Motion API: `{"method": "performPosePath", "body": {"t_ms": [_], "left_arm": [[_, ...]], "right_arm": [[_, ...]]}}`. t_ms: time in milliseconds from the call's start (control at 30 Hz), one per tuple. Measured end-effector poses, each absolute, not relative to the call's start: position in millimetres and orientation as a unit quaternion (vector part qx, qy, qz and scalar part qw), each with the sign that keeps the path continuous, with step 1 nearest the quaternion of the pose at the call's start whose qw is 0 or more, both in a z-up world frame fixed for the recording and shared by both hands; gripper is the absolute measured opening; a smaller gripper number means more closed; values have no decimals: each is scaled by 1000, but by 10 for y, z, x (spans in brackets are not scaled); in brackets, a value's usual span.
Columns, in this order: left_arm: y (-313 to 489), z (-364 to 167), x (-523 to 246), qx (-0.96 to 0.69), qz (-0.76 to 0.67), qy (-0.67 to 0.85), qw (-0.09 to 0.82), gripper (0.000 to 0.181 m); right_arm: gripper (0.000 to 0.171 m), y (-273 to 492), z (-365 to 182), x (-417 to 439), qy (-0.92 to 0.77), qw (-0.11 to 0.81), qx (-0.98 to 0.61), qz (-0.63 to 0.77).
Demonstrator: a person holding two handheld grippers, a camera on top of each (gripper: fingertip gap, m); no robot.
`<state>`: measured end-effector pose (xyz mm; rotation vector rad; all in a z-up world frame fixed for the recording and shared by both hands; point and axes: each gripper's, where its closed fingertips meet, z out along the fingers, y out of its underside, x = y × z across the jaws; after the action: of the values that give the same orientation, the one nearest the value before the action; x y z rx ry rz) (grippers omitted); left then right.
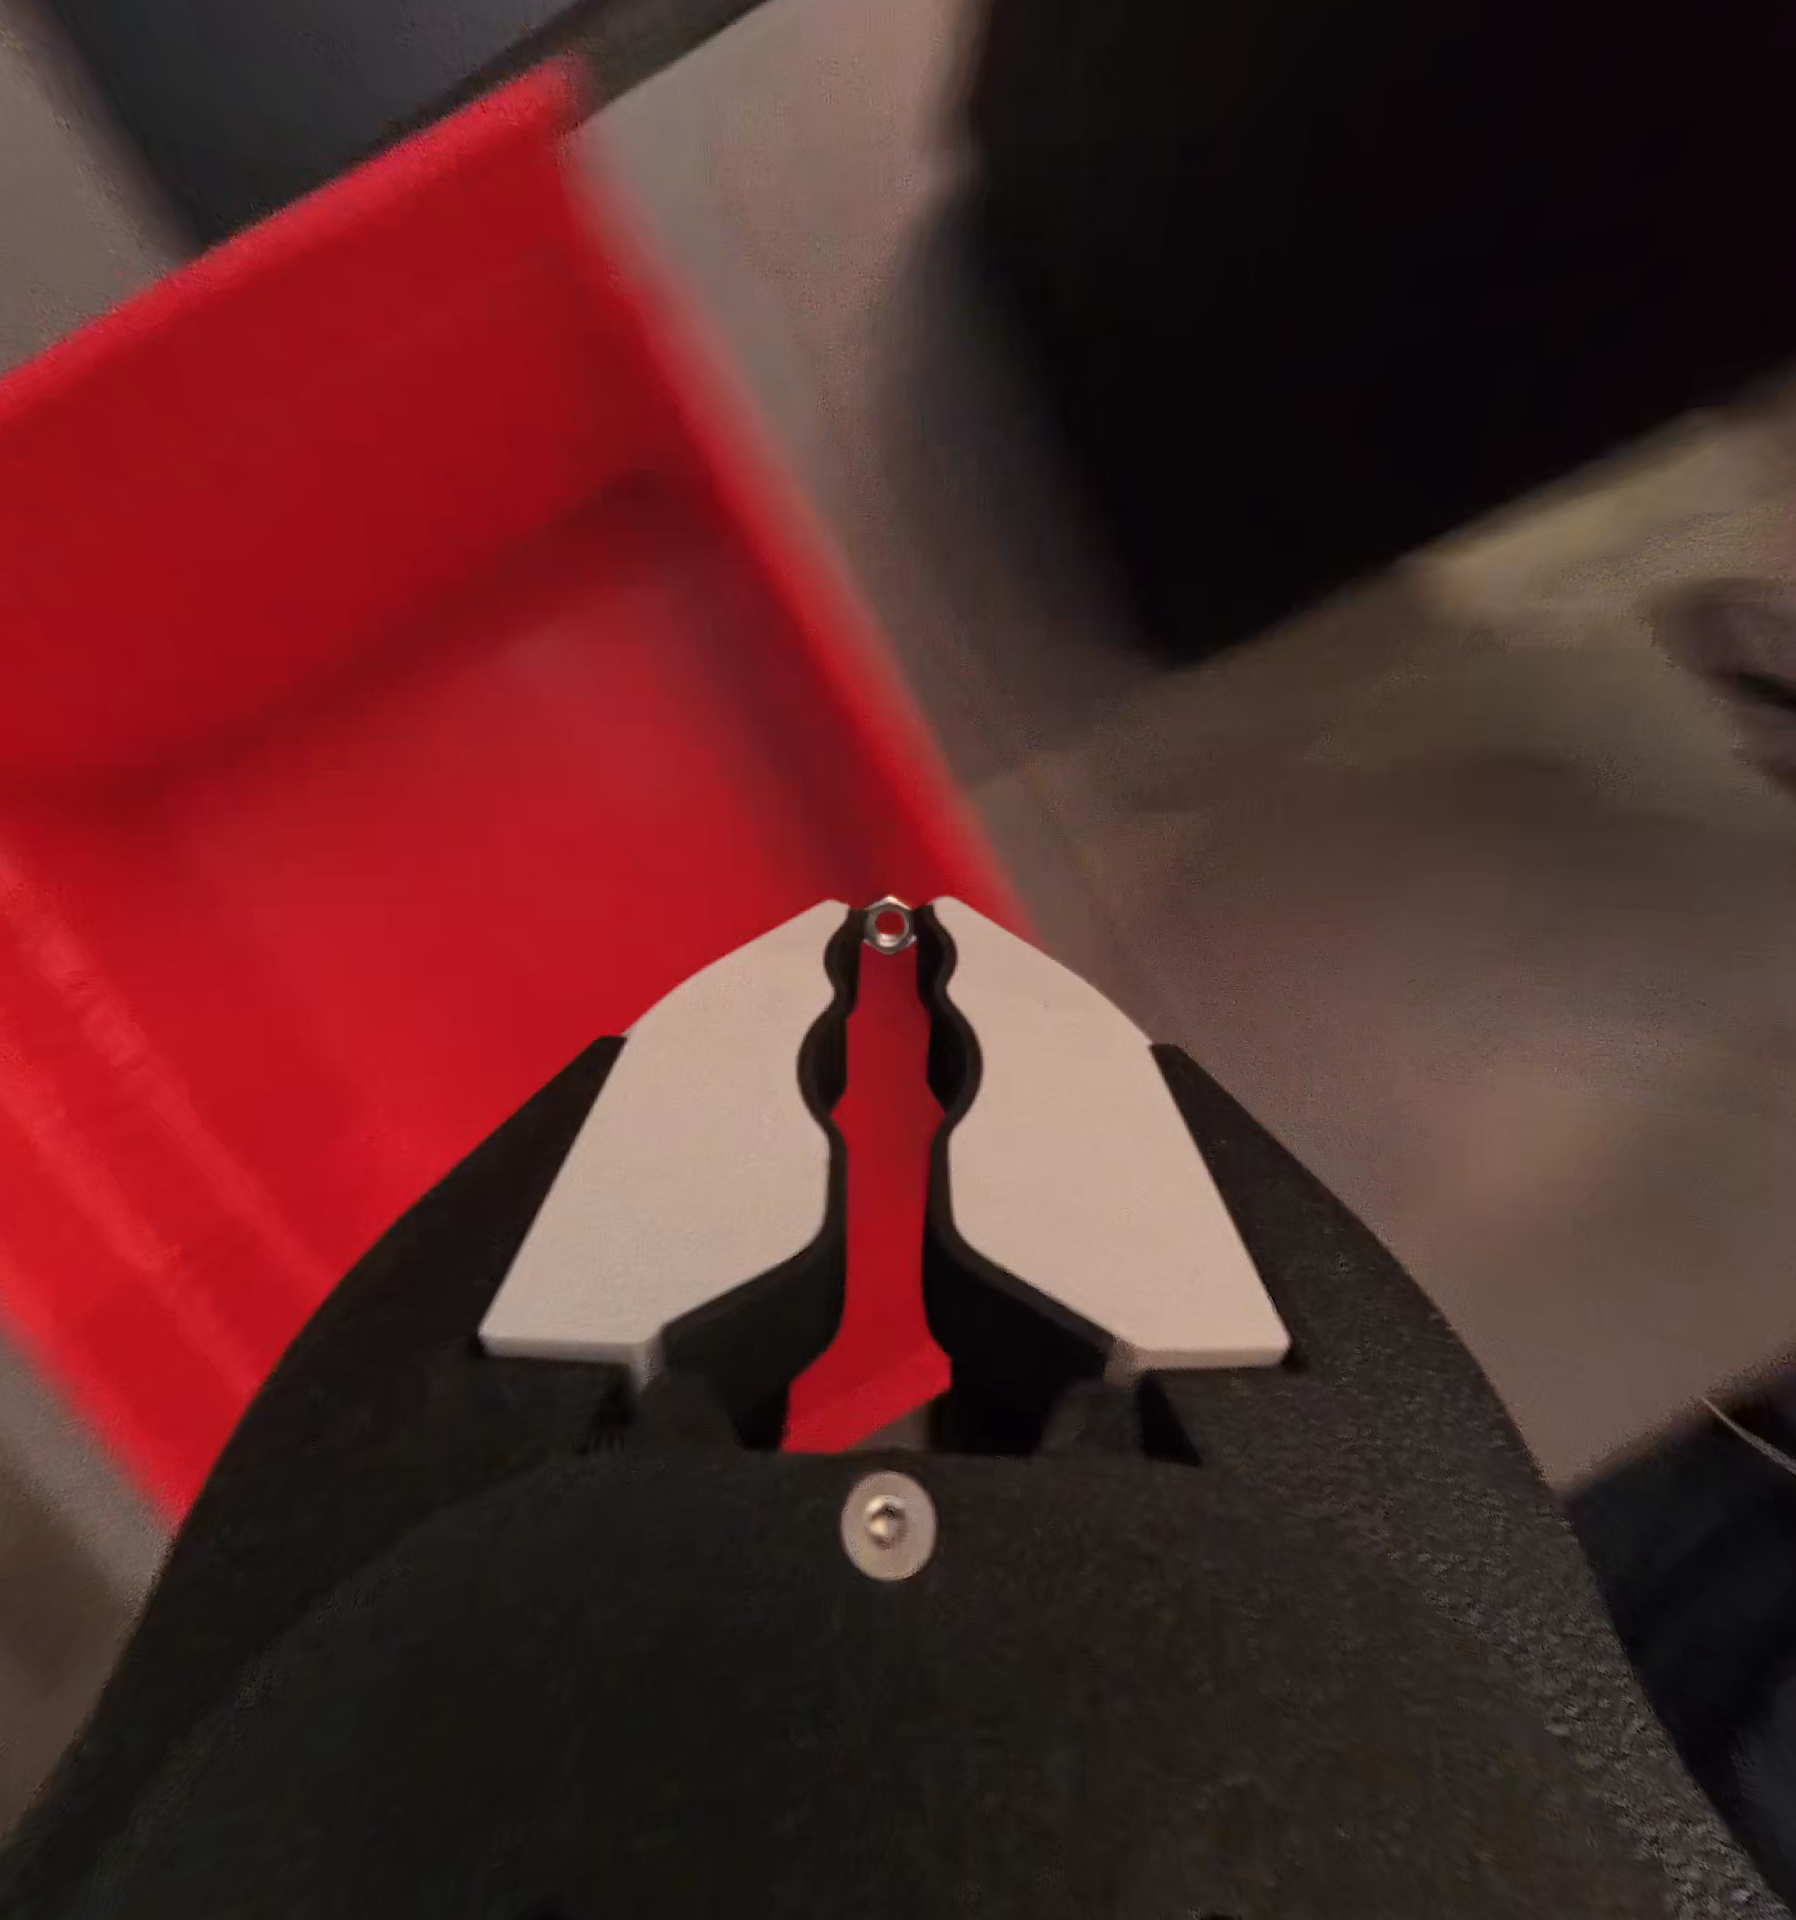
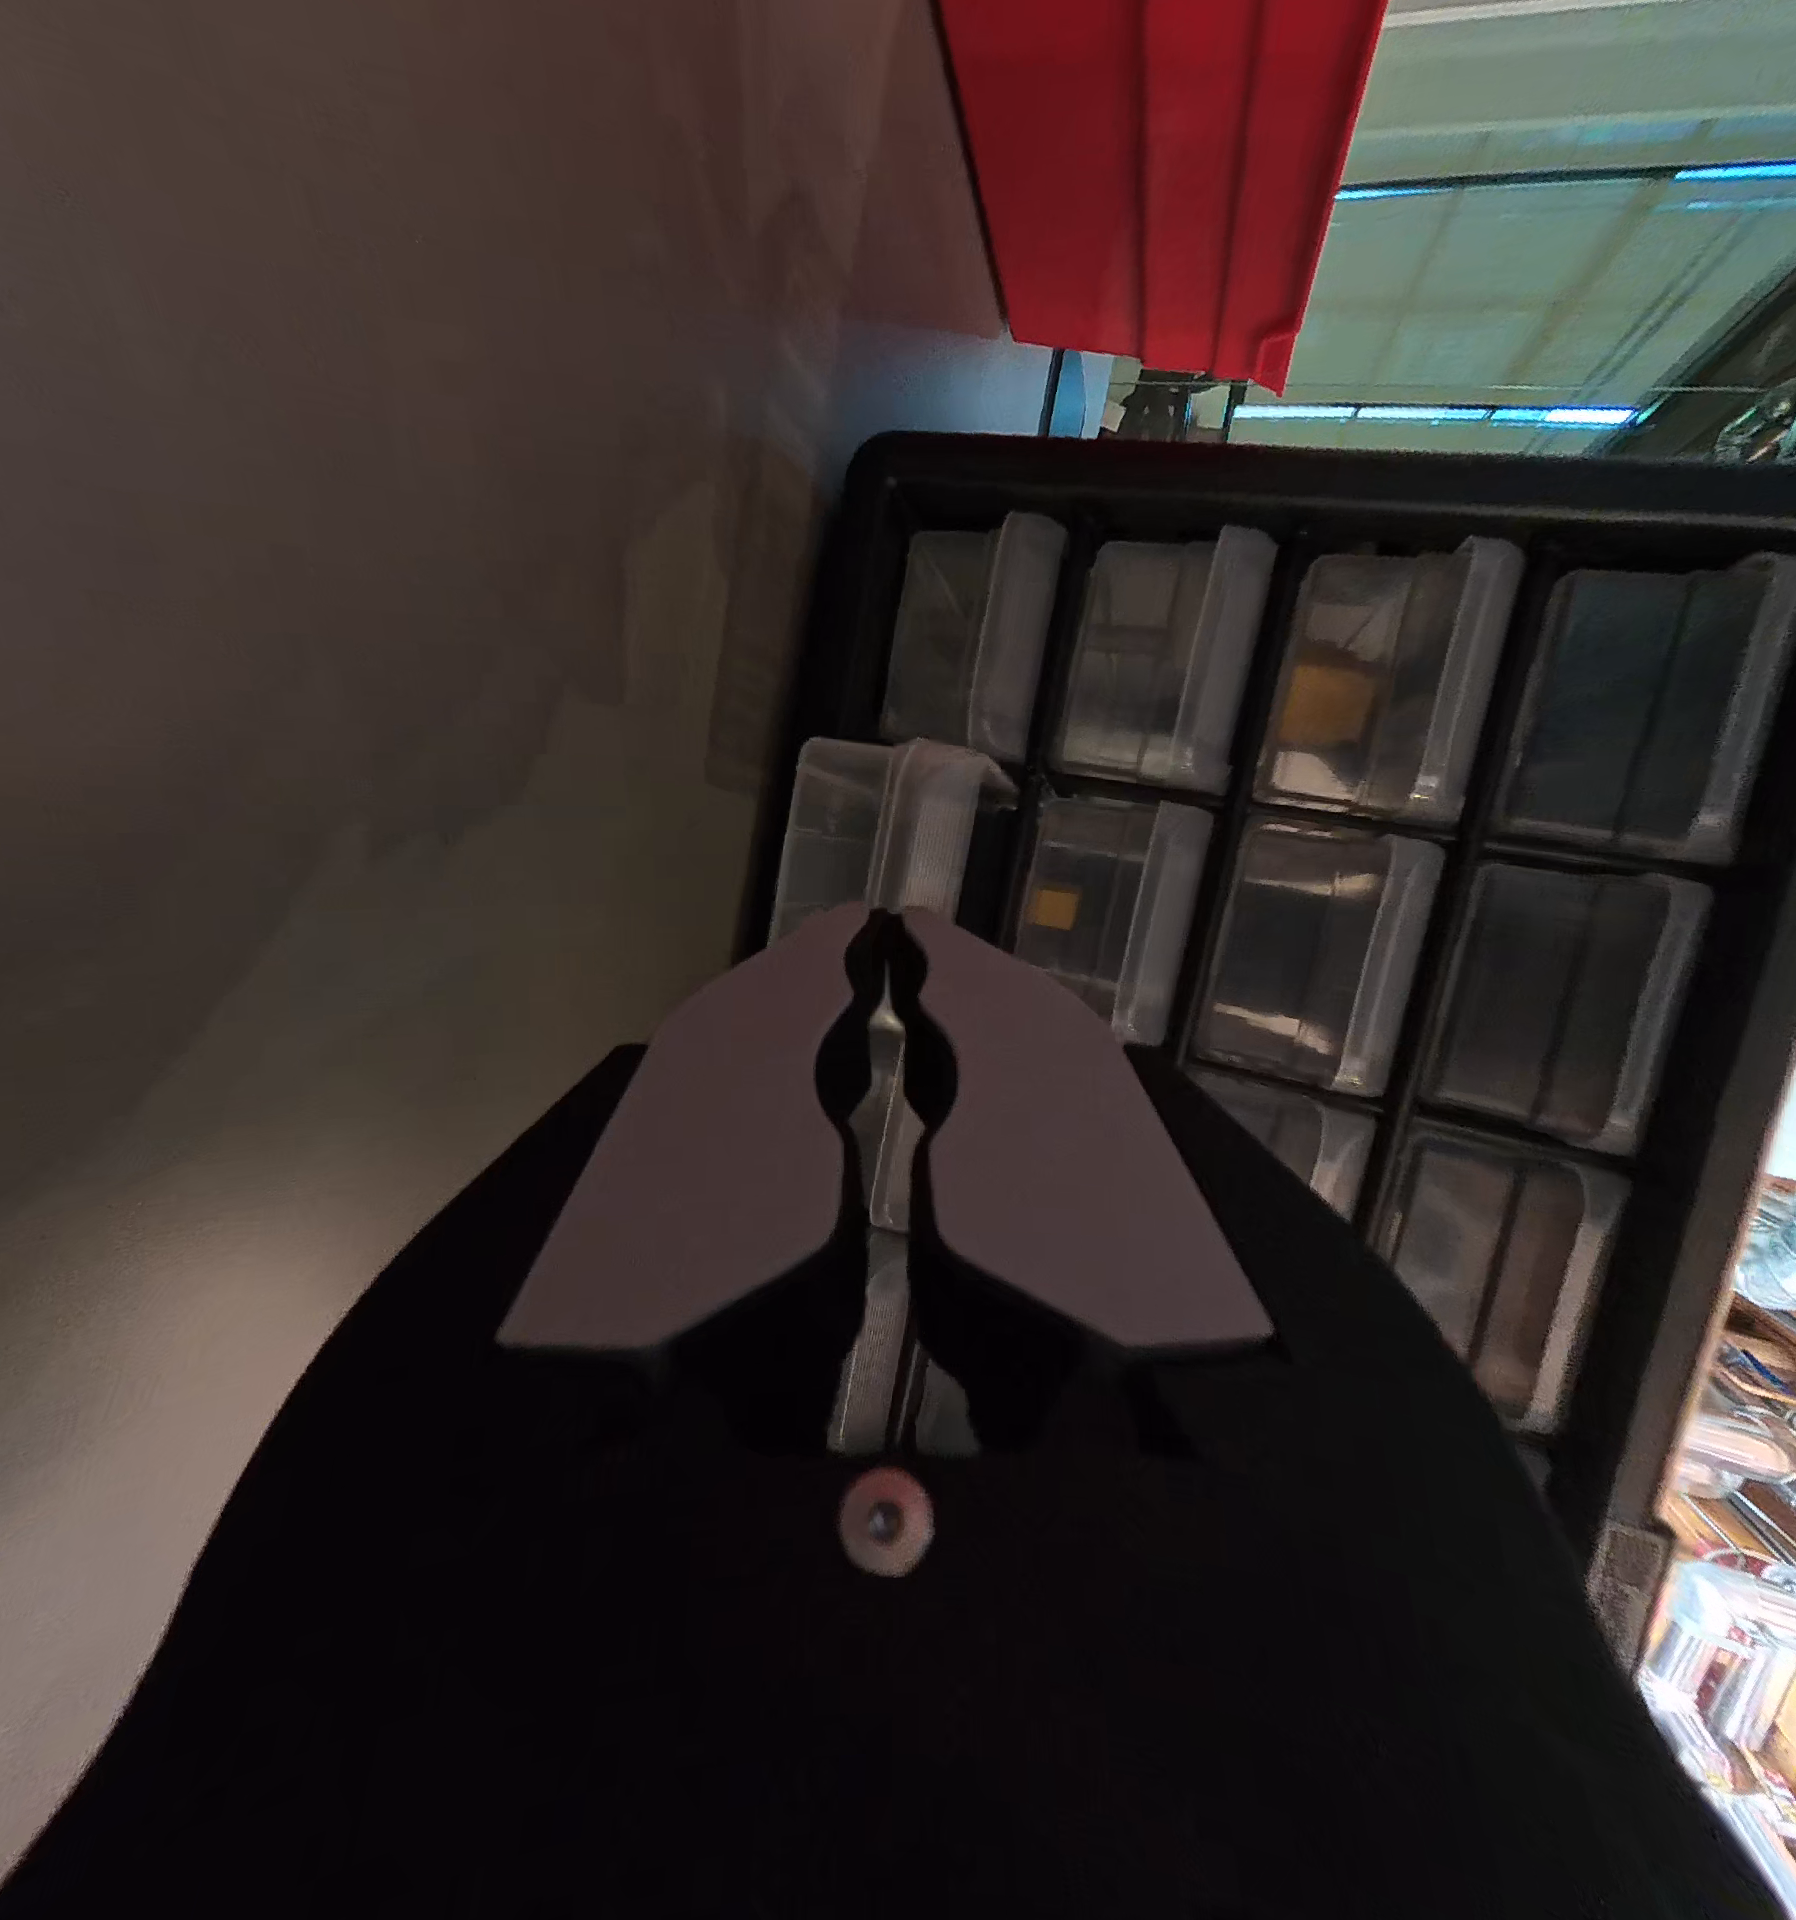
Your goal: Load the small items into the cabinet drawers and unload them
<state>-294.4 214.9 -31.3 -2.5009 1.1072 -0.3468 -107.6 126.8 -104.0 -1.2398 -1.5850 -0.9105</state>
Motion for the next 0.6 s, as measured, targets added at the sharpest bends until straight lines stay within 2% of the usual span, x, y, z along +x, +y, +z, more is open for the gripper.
{"method": "performPosePath", "body": {"t_ms": [67,200,400,567,600], "left_arm": [[1621,-109,-2439,-829,-205,489,177,10],[1153,-165,-1900,-751,-176,610,181,10],[1055,-340,-1682,-749,-158,624,159,10],[1189,-393,-1581,-761,-166,604,170,10],[1212,-411,-1566,-763,-166,601,170,10]], "right_arm": [[1,1232,-987,-1105,-638,463,-491,-370],[3,1262,-908,-1098,-622,478,-482,-390],[28,1329,-957,-1139,-610,501,-470,-394],[28,1474,-1073,-1074,-602,473,-492,-414],[24,1493,-1078,-1055,-600,469,-494,-420]]}}
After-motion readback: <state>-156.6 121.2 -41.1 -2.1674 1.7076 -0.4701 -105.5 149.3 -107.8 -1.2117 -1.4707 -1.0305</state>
